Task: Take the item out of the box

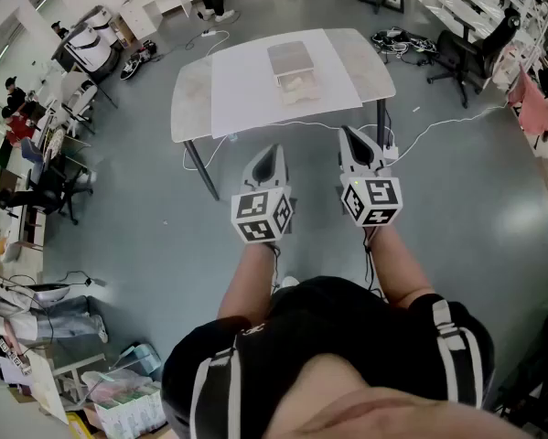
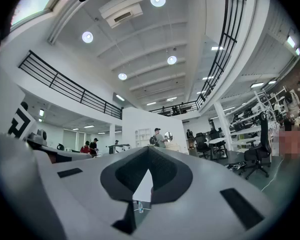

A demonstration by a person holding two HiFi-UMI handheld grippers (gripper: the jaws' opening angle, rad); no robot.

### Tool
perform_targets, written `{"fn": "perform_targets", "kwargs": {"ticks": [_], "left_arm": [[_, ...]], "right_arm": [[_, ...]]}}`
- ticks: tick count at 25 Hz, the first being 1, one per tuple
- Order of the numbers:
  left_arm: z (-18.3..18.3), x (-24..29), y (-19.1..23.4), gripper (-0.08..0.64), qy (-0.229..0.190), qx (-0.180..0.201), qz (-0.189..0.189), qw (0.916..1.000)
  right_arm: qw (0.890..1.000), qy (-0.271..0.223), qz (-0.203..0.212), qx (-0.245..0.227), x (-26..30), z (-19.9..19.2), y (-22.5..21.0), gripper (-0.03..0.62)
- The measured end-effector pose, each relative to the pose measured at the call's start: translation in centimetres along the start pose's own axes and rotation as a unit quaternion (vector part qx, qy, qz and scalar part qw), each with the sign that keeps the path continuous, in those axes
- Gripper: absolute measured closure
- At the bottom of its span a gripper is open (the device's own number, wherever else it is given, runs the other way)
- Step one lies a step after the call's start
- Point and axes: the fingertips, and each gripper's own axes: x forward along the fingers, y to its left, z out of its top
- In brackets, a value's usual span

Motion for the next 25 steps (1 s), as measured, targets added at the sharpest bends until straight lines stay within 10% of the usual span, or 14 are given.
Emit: {"fn": "perform_targets", "kwargs": {"ticks": [25], "left_arm": [[0.5, -0.6, 9.7, 0.549, -0.006, -0.004, -0.025, 0.9997]], "right_arm": [[1.0, 0.0, -0.015, -0.002, 6.2, -1.9, 7.5, 0.58]]}}
